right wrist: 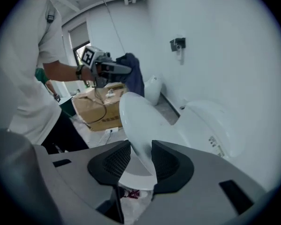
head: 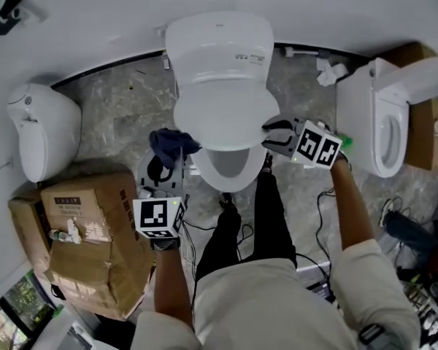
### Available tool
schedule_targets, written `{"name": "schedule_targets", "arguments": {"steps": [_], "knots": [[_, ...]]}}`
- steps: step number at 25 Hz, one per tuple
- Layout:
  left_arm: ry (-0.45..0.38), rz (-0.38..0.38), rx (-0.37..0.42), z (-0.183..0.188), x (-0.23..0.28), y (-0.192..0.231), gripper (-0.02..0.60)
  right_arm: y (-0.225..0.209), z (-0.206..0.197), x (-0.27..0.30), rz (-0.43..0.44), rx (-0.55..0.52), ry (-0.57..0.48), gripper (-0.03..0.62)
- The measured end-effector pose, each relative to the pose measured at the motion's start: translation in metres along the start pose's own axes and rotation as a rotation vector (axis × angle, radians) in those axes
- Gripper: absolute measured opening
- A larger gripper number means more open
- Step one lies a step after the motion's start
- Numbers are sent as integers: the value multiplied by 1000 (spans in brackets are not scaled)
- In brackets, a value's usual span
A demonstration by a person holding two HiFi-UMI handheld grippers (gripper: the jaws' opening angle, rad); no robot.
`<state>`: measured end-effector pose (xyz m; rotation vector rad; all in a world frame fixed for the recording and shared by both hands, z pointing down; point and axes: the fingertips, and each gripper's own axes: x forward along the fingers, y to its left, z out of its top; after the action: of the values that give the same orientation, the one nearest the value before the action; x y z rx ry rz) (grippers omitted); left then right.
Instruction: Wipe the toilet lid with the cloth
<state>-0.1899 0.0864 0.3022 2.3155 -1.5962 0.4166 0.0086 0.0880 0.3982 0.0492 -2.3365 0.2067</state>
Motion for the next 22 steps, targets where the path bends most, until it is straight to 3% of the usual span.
{"name": "schedule_targets", "arguments": {"steps": [2,6,11,14,22], "knots": [[10,-10,19,-7,-6,-5,86,32,-21,14,60,2,47,165],[41,-12,73,-26,-11,-13,86,75,-55,37,102,39,66,186],[72,-25,47,-50,-7,-26,86,103,-88,64,254,294,-14,164],[81,-40,38,-60,3,-36,87,105,-109,82,217,386,-13,67],[127,-44,8,-93,25,-43,86,130,-146,121,101,336,64,54]]}}
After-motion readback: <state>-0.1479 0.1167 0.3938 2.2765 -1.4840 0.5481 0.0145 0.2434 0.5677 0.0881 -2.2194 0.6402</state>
